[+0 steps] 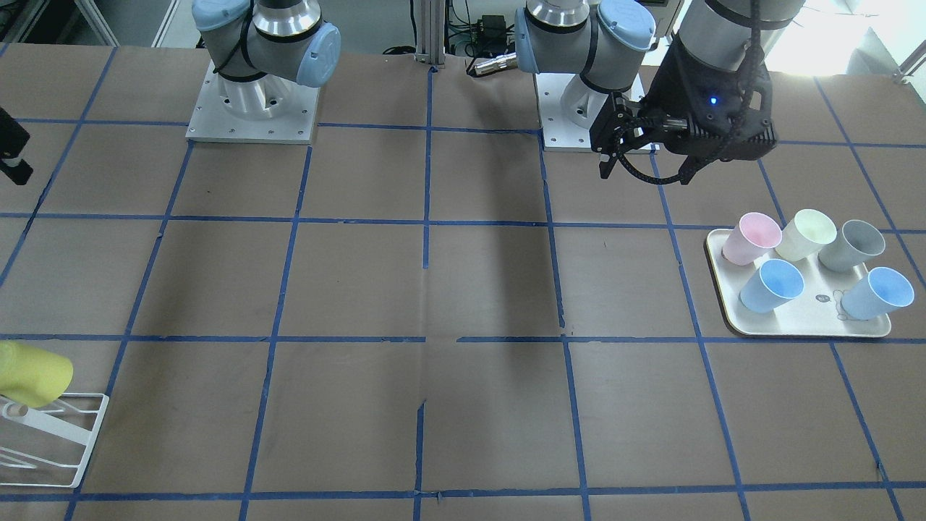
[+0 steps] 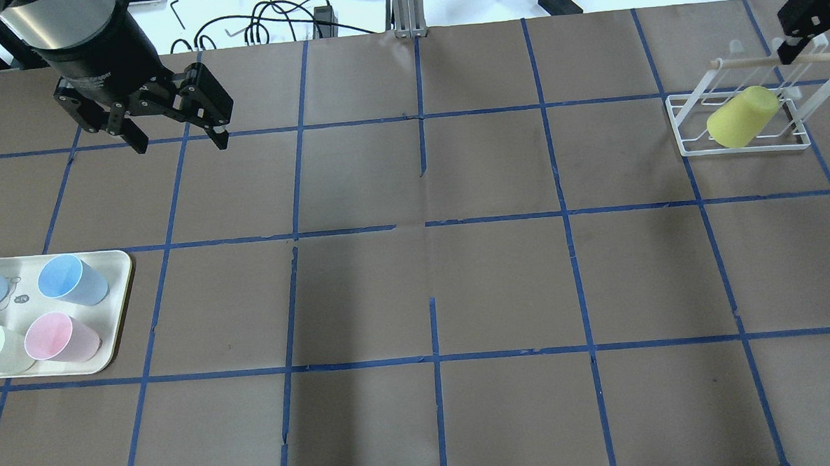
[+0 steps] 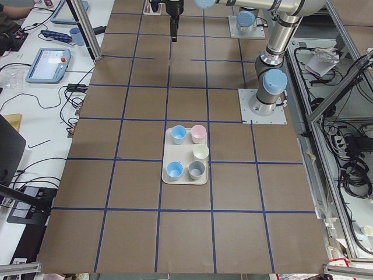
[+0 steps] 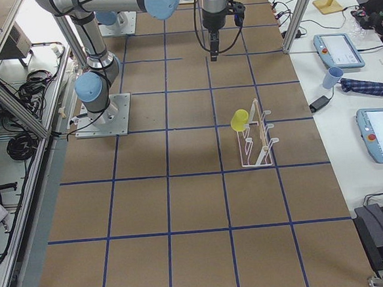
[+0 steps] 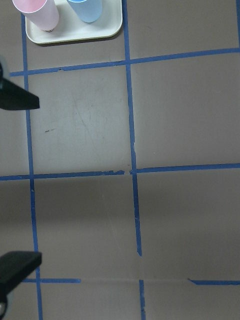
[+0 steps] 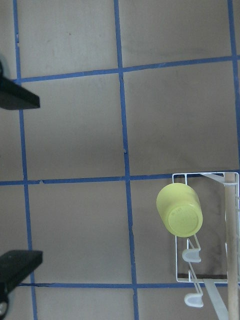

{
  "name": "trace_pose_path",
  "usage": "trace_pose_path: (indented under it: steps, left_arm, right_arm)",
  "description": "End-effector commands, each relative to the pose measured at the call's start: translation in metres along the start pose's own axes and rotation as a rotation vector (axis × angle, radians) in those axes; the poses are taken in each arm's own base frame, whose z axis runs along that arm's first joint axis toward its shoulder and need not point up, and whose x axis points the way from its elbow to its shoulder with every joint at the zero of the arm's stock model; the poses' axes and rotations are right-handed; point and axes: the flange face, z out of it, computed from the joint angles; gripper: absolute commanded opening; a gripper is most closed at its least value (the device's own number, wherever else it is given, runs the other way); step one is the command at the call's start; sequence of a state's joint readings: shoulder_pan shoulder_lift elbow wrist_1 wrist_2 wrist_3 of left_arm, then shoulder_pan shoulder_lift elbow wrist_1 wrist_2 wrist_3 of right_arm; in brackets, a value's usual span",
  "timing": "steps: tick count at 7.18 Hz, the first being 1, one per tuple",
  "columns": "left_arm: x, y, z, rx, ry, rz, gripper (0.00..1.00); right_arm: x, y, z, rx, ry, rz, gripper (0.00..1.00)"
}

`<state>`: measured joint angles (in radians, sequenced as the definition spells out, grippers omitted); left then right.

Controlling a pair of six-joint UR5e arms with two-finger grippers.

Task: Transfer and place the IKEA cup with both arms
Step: 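Lower the right gripper around the yellow cup's base on the rack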

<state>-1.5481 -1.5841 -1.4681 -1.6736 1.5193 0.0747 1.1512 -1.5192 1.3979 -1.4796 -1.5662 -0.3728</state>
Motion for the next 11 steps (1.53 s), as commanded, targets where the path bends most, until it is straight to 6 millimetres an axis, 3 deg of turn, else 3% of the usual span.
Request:
trace_pose_path:
  steps: [1,3,6,8,11]
  left_arm:
    - [0.014,-0.001,0.003,-0.005,0.153,-0.011,1.00]
    - [0.013,-0.005,0.005,0.004,0.151,-0.014,1.00]
    - [0.014,-0.003,0.015,-0.021,0.157,-0.019,1.00]
    - [0.015,0.001,0.022,-0.023,0.193,-0.022,1.00]
    - [0.015,0.000,0.023,-0.024,0.189,-0.016,1.00]
  right_arm:
    - [0.034,-0.030,0.036,-0.026,-0.012,-0.024,1.00]
    - [0.046,-0.068,0.084,-0.021,-0.008,-0.033,1.00]
    - [0.067,-0.104,0.158,-0.063,-0.030,-0.057,1.00]
    - [0.072,-0.119,0.193,-0.054,-0.026,-0.062,1.00]
    - [0.074,-0.127,0.218,-0.066,-0.030,-0.065,1.00]
